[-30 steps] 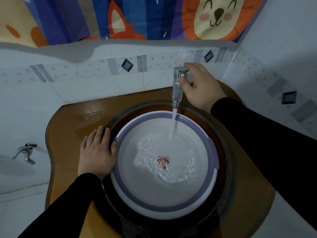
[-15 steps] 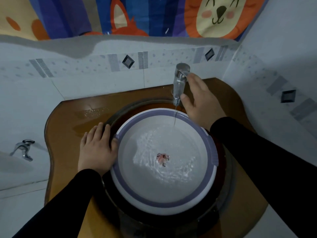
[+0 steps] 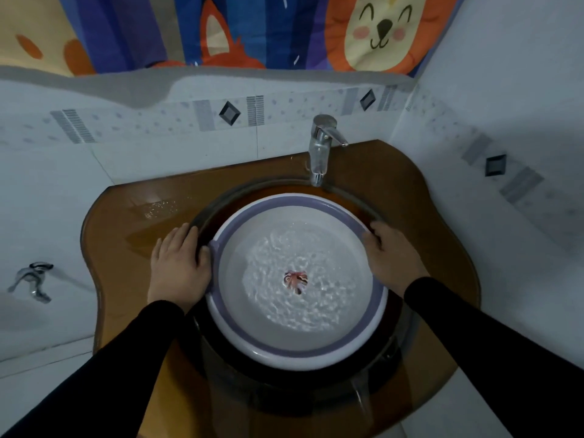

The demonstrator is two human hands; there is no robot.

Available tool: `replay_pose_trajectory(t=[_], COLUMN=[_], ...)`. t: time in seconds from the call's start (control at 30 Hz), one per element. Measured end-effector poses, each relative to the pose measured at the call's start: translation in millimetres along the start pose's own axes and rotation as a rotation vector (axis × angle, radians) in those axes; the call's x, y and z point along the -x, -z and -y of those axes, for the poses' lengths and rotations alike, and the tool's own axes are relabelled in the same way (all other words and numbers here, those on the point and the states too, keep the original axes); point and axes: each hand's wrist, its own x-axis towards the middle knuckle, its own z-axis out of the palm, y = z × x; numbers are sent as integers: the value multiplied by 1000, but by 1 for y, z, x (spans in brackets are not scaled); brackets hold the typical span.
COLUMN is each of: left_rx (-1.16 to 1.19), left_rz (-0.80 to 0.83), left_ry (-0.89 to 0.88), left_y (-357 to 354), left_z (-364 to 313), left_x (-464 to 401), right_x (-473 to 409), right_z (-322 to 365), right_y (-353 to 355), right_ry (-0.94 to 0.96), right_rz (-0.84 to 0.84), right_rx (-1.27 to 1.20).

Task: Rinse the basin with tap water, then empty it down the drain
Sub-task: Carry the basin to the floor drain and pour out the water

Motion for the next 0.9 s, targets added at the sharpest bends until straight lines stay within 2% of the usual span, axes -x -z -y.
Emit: replay_pose_trajectory(t=[0.1,0.23,0.43,0.6,0.73,0.9], left_rx=[118,240,152,154,147,24], left_rz=[35,-14,127,405,441,440], left_ry=[28,70,183,364,460,457], left_y=[11,22,19,10,5,1], left_z=[-1,-18,-42,-51,-54,-54], left_x=[-3,-2,-1,-6,-13,-17], right_x=[8,1,-20,-36,-41,-44], right_z=[-10,-13,-20,-23,-23,-22], right_y=[-6,-12,-23,-35,-35,-29], right_ry=[-100,-217,-401,-530,-556,-534], right_rz=[74,132,157,127,141,185], right_rx=[-54,-47,-100,-100,-91,-96])
